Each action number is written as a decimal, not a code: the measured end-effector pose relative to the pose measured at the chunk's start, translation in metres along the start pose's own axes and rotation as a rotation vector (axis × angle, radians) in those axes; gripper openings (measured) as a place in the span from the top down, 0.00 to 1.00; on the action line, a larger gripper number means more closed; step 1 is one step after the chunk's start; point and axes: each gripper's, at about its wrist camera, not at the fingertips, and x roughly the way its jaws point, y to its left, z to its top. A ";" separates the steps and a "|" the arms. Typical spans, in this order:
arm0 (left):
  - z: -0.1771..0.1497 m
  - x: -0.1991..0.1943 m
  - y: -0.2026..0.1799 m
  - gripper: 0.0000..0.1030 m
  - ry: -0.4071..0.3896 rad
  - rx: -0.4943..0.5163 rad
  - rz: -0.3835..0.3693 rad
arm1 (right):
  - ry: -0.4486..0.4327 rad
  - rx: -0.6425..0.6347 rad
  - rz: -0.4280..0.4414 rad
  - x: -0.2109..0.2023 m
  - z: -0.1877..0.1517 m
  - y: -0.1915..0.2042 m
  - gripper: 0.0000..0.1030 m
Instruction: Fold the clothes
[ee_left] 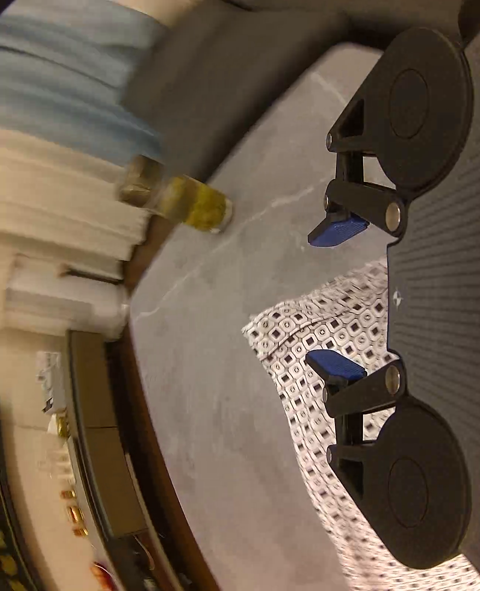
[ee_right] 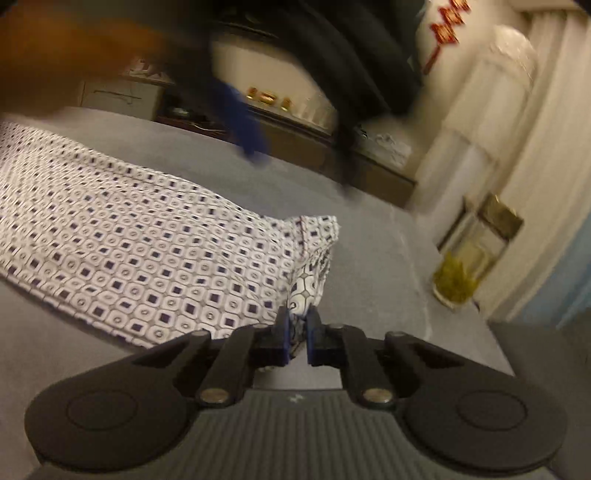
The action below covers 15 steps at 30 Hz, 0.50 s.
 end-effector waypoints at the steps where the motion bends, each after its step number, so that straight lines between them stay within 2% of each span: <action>1: 0.000 0.009 -0.002 0.37 0.023 0.023 0.035 | -0.010 -0.012 0.003 -0.001 0.001 0.001 0.92; 4: -0.003 0.030 0.001 0.41 0.073 0.052 0.089 | -0.033 -0.020 0.028 -0.005 0.003 0.000 0.92; 6: -0.008 0.032 0.007 0.69 0.074 0.050 0.097 | -0.045 -0.015 0.052 -0.006 0.005 -0.002 0.92; 7: -0.011 0.029 0.013 0.76 0.066 0.038 0.097 | -0.052 -0.006 0.073 -0.008 0.005 -0.003 0.92; 8: -0.011 0.028 0.018 0.87 0.048 0.018 0.093 | -0.058 0.009 0.094 -0.009 0.007 -0.006 0.92; 10: -0.009 0.019 0.032 0.90 -0.003 -0.045 0.082 | -0.076 0.051 0.154 -0.014 0.011 -0.012 0.92; 12: -0.024 -0.003 0.062 0.91 -0.046 -0.142 0.084 | -0.098 0.121 0.229 -0.024 0.016 -0.021 0.87; 14: -0.042 -0.019 0.092 0.91 -0.058 -0.224 0.105 | -0.129 0.216 0.335 -0.034 0.019 -0.031 0.74; 15: -0.053 -0.021 0.104 0.91 -0.046 -0.254 0.119 | -0.135 0.263 0.387 -0.036 0.020 -0.036 0.73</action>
